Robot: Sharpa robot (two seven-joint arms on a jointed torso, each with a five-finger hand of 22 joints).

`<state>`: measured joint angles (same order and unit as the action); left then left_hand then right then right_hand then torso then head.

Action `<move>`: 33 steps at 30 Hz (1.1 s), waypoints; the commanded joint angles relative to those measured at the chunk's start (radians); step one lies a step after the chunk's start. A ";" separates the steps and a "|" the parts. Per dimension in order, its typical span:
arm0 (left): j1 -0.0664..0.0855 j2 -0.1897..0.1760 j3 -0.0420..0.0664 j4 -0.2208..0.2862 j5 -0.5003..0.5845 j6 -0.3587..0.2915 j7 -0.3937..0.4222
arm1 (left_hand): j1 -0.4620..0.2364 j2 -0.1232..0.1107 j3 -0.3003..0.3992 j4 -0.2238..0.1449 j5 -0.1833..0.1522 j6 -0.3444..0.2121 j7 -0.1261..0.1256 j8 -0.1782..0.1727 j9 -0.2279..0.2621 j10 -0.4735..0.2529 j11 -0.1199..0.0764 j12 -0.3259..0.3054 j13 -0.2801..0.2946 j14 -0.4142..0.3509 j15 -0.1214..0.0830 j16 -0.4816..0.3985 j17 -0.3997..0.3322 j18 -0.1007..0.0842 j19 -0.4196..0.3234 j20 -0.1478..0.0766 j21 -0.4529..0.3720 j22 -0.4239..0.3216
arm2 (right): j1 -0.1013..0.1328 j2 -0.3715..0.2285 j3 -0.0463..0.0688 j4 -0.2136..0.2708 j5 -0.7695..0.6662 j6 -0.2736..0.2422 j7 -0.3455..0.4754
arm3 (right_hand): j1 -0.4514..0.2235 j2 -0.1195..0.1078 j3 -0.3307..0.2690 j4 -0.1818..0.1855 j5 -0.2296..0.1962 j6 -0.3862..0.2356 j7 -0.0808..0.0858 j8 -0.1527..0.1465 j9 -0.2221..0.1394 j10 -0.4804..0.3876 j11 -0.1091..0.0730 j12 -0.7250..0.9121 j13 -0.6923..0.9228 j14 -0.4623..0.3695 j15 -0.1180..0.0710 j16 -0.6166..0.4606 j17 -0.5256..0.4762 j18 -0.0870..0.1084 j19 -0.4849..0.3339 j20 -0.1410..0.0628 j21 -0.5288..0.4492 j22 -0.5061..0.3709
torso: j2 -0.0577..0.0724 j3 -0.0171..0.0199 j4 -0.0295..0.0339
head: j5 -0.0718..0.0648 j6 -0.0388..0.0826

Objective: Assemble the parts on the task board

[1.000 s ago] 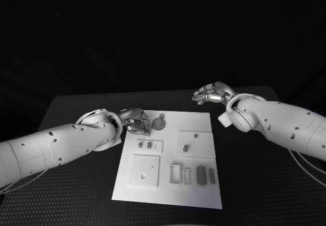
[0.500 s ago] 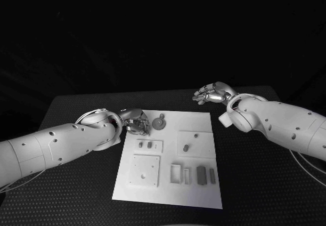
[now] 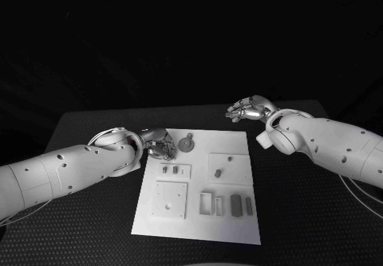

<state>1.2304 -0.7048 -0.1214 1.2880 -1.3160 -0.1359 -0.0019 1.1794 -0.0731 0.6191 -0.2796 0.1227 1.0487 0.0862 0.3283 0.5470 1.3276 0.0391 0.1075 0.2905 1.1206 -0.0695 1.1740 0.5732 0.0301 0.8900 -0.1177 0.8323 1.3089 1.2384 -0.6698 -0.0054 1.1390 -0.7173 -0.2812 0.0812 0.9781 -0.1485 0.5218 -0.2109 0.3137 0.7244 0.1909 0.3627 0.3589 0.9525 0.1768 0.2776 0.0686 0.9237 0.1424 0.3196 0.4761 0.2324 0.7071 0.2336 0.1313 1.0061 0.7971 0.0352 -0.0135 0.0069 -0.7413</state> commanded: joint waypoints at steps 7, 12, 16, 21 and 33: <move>0.000 0.001 -0.001 0.004 0.005 0.036 -0.007 | -0.006 0.006 0.004 -0.003 0.000 0.012 0.008 0.002 0.001 0.007 0.001 -0.005 0.000 0.003 0.000 0.004 0.001 0.015 0.006 -0.048 0.007 0.020 | 0.000 0.001 0.000 0.000 0.001 0.015 0.008 | -0.004 0.000 -0.002 0.004 0.003 -0.001 0.021 0.004 -0.002 0.009 -0.001 -0.004 0.000 -0.004 0.006 -0.003 -0.001 0.007 0.006 0.001 -0.007 0.002 | 0.000 0.0001 -0.0001 | 0.003 -0.003; 0.000 0.001 -0.001 -0.001 0.005 0.032 -0.008 | -0.006 0.006 0.003 -0.003 -0.001 0.013 0.008 0.002 0.001 0.008 0.001 -0.006 0.000 0.003 0.000 0.005 0.001 0.015 0.006 -0.048 0.008 0.020 | 0.000 0.001 0.000 0.000 0.001 0.014 0.008 | -0.004 0.000 -0.002 0.003 0.003 -0.001 0.021 0.004 -0.002 0.009 0.000 -0.005 0.000 -0.004 0.006 -0.003 -0.001 0.007 0.006 0.001 -0.008 0.002 | 0.000 0.0001 0.0001 | 0.004 -0.003; 0.000 0.006 -0.001 -0.002 0.005 0.032 -0.008 | -0.006 0.006 0.003 -0.003 -0.002 0.013 0.008 0.001 0.001 0.008 0.001 -0.006 0.000 0.003 0.000 0.005 0.001 0.015 0.006 -0.048 0.008 0.020 | 0.000 0.002 0.000 0.000 0.001 0.015 0.008 | -0.004 0.000 -0.002 0.004 0.003 -0.001 0.021 0.004 -0.002 0.009 0.000 -0.005 0.000 -0.004 0.006 -0.003 -0.001 0.007 0.006 0.001 -0.008 0.003 | 0.000 0.0001 -0.0005 | 0.003 -0.002; -0.001 0.014 -0.003 -0.005 0.005 0.032 -0.005 | -0.006 0.007 0.003 -0.003 -0.003 0.013 0.008 0.001 0.001 0.009 0.001 -0.006 0.000 0.003 0.000 0.006 0.002 0.015 0.007 -0.048 0.008 0.020 | -0.001 0.003 0.000 -0.001 0.001 0.015 0.008 | -0.004 0.000 -0.002 0.004 0.003 -0.001 0.021 0.004 -0.002 0.009 0.000 -0.005 0.000 -0.004 0.006 -0.003 -0.001 0.007 0.006 0.001 -0.008 0.003 | 0.000 0.0003 -0.0005 | 0.002 -0.003; -0.003 0.018 -0.005 -0.003 0.007 0.043 -0.004 | -0.006 0.008 0.003 -0.004 -0.003 0.013 0.008 0.001 0.001 0.010 0.001 -0.007 0.001 0.004 0.000 0.007 0.002 0.016 0.007 -0.048 0.009 0.020 | -0.001 0.003 0.000 -0.001 0.001 0.016 0.008 | -0.005 0.000 -0.003 0.004 0.003 -0.001 0.021 0.005 -0.002 0.009 0.000 -0.005 0.000 -0.004 0.006 -0.003 -0.001 0.007 0.007 0.001 -0.009 0.003 | 0.000 0.0011 -0.0004 | -0.002 -0.005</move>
<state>1.2323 -0.6929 -0.1226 1.2803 -1.3128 -0.1239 -0.0070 1.1747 -0.0728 0.6187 -0.2820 0.1227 1.0470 0.0880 0.3225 0.5472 1.3304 0.0419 0.1041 0.2913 1.1221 -0.0677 1.1740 0.5740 0.0300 0.8899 -0.1176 0.8362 1.3088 1.2383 -0.6678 -0.0054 1.1371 -0.7173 -0.2800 0.0811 0.9781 -0.1485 0.5218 -0.2109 0.3137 0.7244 0.1909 0.3627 0.3581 0.9525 0.1768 0.2777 0.0686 0.9237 0.1424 0.3196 0.4763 0.2323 0.7071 0.2336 0.1275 1.0079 0.7968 0.0359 -0.0144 0.0061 -0.7461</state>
